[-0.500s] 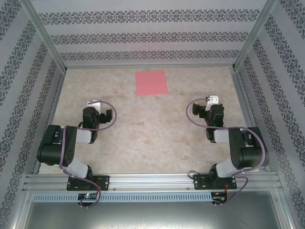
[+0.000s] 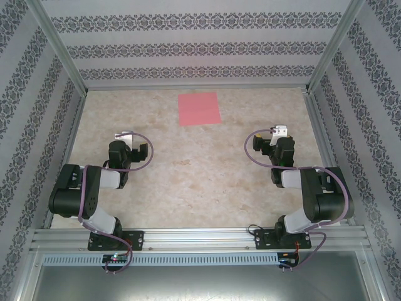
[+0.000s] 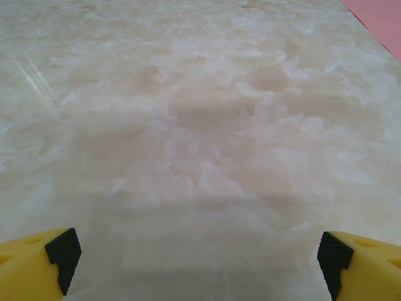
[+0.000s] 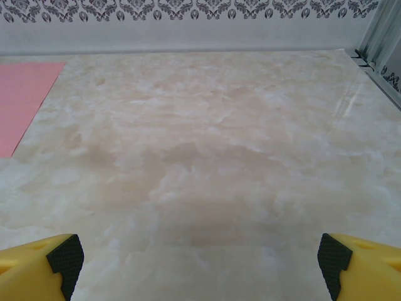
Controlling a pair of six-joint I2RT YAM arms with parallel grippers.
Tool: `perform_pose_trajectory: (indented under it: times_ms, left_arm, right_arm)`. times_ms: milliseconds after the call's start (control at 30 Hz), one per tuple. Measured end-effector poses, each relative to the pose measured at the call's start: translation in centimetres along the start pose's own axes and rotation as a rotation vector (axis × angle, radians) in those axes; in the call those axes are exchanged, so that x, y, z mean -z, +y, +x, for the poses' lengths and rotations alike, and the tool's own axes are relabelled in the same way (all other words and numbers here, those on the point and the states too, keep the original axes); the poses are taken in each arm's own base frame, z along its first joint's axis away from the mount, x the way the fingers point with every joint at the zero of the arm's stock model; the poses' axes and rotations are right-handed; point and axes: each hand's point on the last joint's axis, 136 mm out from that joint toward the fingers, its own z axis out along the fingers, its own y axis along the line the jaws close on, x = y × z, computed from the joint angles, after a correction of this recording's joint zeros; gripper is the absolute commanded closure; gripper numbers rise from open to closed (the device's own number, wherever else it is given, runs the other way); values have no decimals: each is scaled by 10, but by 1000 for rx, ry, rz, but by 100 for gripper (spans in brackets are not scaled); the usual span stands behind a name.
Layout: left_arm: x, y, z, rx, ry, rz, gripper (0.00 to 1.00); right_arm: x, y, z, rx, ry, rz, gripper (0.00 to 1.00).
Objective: Fold a paper plane with a square sheet of paper (pick it up from the middle)
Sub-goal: Move the square sheet of paper to the center of the table.
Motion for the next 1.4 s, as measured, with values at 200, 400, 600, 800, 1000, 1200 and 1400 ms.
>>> perform_pose_trajectory:
  times_ms: [200,400,600,800,1000,1200,1400]
  left_arm:
    - [0,0,0,0,0,0,0]
    - [0,0,0,0,0,-1,0]
    - [10,3,-16,2,-9,-13,0]
    - [35,6,-103,78,-103,-22,0]
    - [33,-7,-142,198,-5,46,0]
    - [4,-27,-113,262,214,102,0]
    - [-35,-64,-104,262,350,152,0]
  right_arm:
    - [0,0,0,0,0,-2,2]
    - [0,0,0,-4,1,-13,2]
    - [7,2,-7,-5,3,-45,2]
    - [36,20,-55,11,-65,-145,2]
    - [63,66,-87,5,-73,-328,2]
    - [76,113,-87,-10,21,-489,2]
    - [78,155,-93,12,90,-597,2]
